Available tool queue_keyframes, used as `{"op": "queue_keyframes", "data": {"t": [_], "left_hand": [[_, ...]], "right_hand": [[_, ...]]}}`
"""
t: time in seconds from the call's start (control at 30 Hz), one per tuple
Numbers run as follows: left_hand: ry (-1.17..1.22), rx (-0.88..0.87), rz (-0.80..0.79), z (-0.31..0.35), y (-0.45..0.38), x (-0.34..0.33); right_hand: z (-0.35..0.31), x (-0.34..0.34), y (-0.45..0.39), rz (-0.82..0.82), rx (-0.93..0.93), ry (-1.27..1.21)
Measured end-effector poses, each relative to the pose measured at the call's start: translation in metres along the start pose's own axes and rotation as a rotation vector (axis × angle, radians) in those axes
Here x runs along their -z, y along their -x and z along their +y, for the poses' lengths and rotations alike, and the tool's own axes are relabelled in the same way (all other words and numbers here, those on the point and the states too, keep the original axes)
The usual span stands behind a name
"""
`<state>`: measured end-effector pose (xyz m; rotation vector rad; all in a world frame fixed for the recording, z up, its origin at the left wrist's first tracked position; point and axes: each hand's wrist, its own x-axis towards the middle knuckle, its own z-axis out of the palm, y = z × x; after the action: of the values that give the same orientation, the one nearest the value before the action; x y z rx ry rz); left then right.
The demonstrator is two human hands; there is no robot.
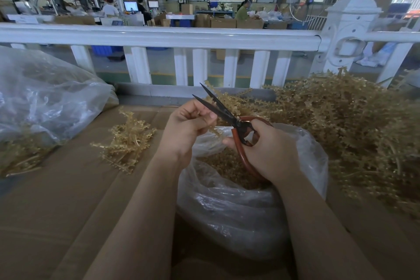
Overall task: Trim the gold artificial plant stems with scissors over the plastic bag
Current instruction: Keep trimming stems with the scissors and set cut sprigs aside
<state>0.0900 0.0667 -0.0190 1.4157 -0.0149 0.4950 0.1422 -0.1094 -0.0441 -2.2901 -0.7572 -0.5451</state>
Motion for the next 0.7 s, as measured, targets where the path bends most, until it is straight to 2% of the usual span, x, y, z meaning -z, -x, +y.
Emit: {"op": "queue_keyframes", "data": {"t": [0.23, 0.37, 0.53, 0.7], "left_hand": [[0.008, -0.021, -0.012, -0.001, 0.0, -0.001], [-0.037, -0.042, 0.025, -0.003, 0.0, -0.001], [-0.082, -0.067, -0.006, -0.002, -0.001, 0.0], [-0.081, -0.1, -0.045, 0.003, 0.0, 0.005]], "right_hand": [[0.0, 0.0, -0.001, -0.028, -0.003, -0.002], [-0.001, 0.0, -0.002, 0.023, -0.002, 0.053], [0.008, -0.004, -0.004, 0.057, -0.004, 0.104], [0.006, -0.002, -0.003, 0.062, 0.004, 0.029]]}}
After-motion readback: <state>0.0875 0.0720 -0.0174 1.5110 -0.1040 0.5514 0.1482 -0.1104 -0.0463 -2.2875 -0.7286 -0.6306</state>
